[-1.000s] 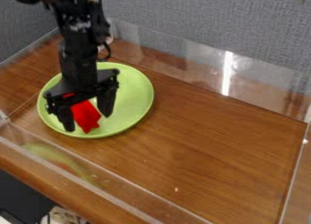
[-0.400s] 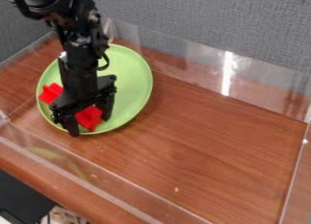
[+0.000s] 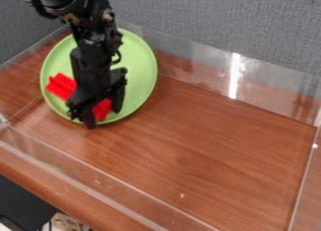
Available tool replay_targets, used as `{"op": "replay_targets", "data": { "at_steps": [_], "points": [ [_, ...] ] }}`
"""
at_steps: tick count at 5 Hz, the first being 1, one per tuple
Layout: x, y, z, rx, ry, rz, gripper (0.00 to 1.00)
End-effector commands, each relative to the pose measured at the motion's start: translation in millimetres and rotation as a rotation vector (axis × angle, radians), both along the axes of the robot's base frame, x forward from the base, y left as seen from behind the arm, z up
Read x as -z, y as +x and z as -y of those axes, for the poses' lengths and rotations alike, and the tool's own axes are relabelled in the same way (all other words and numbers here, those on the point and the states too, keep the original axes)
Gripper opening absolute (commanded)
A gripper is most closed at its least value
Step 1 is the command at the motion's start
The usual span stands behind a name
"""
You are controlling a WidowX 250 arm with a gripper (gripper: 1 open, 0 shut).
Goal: Put the red object on the left side
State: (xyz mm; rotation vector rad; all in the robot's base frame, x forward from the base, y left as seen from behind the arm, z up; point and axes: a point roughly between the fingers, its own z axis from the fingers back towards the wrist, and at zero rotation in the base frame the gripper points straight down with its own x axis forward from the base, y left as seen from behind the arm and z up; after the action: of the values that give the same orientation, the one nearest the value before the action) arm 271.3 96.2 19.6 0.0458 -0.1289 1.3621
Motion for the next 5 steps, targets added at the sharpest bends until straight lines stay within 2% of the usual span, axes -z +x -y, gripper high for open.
{"op": "replay_targets", "data": {
  "at_steps": [1, 2, 3, 4, 5],
  "points": [
    [1.2, 0.9, -12, -0.064, -0.006, -0.026, 1.00],
    [-0.9, 4.4, -21, -0.113, -0.005, -0.033, 1.00],
    [-1.6, 1.5, -32, -0.173, -0.005, -0.039, 0.00],
    [-2.5, -3.5, -42, -0.233, -0.009, -0.051, 0.00],
    [-4.4, -2.2, -41, -0.192, -0.010, -0.065, 0.00]
  ]
}}
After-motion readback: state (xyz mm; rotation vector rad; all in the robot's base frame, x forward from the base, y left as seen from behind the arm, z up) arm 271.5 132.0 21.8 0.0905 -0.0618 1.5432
